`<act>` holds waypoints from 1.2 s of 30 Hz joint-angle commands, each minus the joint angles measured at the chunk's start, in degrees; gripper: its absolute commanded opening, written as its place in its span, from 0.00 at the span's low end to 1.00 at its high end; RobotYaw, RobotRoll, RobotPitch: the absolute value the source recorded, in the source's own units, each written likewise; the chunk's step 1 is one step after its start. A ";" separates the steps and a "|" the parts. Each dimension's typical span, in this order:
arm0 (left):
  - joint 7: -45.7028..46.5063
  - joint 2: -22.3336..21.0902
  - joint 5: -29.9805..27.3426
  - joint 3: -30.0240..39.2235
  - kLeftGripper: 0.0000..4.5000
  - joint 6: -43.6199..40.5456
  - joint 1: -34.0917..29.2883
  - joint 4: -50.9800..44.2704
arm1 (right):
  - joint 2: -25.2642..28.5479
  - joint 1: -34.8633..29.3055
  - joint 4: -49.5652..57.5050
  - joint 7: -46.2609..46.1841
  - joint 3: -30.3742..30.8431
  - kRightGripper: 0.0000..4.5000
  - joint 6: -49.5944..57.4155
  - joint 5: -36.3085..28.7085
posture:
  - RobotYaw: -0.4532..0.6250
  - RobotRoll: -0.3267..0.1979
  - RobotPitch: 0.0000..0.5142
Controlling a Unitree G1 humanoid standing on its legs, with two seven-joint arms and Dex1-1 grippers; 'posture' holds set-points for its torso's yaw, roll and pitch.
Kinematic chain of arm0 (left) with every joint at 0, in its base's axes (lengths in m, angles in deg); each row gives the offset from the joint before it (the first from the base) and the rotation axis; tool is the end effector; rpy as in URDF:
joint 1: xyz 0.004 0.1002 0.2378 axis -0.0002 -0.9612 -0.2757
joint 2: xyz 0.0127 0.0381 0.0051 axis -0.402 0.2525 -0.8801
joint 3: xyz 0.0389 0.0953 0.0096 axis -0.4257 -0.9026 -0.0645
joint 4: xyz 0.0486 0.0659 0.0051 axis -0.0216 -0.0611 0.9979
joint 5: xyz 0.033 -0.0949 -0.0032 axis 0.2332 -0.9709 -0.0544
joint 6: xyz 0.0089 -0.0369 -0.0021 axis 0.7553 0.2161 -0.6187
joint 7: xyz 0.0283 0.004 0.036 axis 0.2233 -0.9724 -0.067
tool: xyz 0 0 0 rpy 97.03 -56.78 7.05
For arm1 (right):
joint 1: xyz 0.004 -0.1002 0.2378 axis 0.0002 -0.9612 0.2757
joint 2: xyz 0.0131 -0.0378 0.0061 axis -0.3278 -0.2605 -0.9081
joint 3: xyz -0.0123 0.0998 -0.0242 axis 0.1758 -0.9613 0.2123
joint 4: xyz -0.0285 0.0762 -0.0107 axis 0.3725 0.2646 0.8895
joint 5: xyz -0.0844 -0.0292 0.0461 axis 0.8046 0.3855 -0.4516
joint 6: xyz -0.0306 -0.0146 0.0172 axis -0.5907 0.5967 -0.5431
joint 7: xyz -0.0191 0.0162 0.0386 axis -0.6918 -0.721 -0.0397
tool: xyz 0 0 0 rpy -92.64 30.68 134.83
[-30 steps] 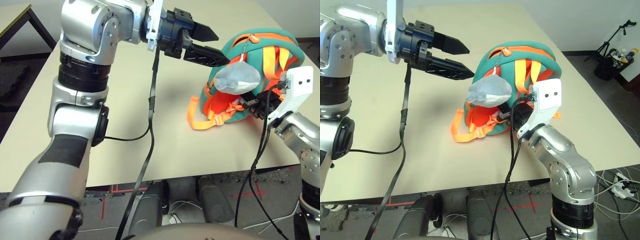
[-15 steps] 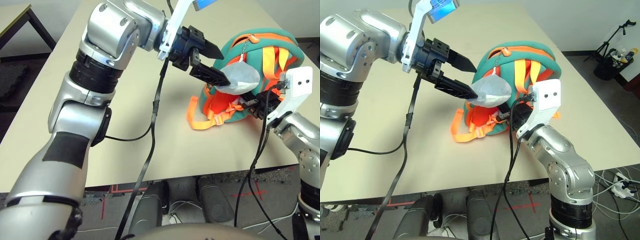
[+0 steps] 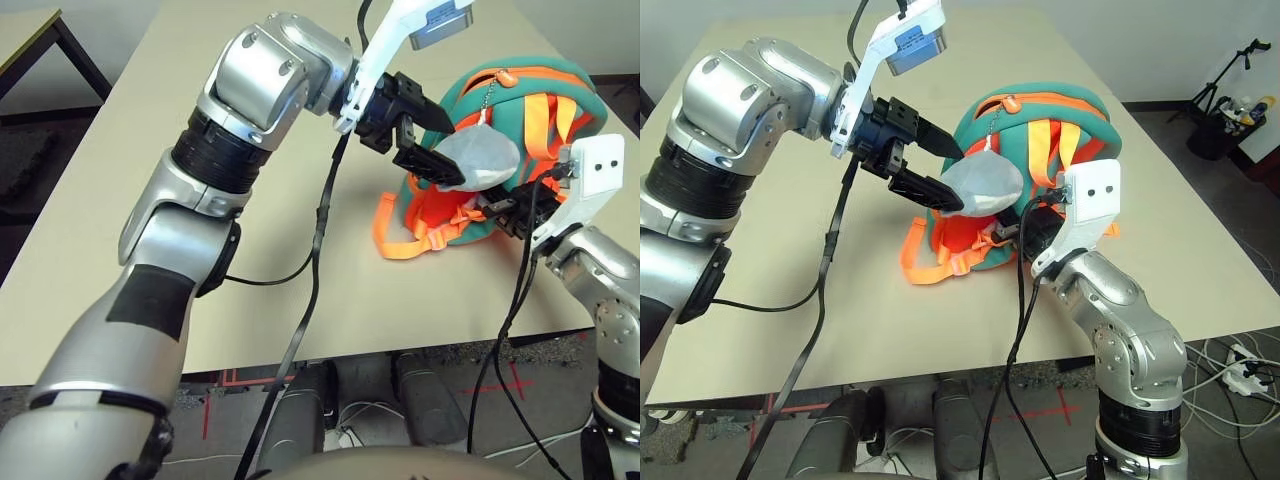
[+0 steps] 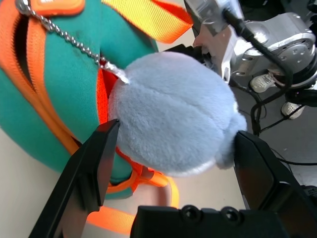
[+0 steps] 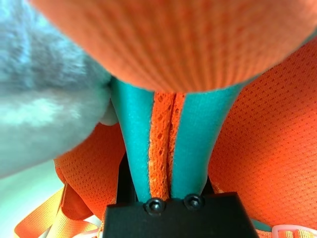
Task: Put the pencil case into the backpack and zip it.
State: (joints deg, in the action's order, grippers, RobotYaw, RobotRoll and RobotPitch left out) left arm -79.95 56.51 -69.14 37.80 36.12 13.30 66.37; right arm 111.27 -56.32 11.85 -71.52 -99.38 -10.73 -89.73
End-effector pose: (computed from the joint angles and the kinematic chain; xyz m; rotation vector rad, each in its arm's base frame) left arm 0.3150 0.0698 0.3234 0.5181 0.2968 -1.5889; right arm 0.2127 -0.2103 0.1815 -0.0121 -0.0427 0.4501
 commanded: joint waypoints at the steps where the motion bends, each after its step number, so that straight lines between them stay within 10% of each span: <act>1: 0.10 0.41 1.31 -0.83 0.93 0.91 -0.54 1.29 | -0.40 -0.17 0.30 0.38 1.44 0.04 -0.06 0.13 | 0.28 0.62 0.31; 23: -4.66 -1.21 0.95 3.14 0.89 3.20 0.41 8.64 | -0.45 0.19 -0.59 0.77 1.93 0.04 -0.60 0.39 | 0.29 0.62 0.32; 36: -6.67 -3.88 -3.90 4.79 1.00 -1.33 -2.71 -3.86 | -0.22 0.57 -0.95 0.94 1.84 0.04 -0.50 0.41 | 0.30 0.62 0.32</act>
State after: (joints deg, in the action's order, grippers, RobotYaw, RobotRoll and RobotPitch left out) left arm -85.88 53.31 -72.10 41.97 35.27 11.44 64.73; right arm 111.17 -55.94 11.32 -71.37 -99.12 -11.19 -89.55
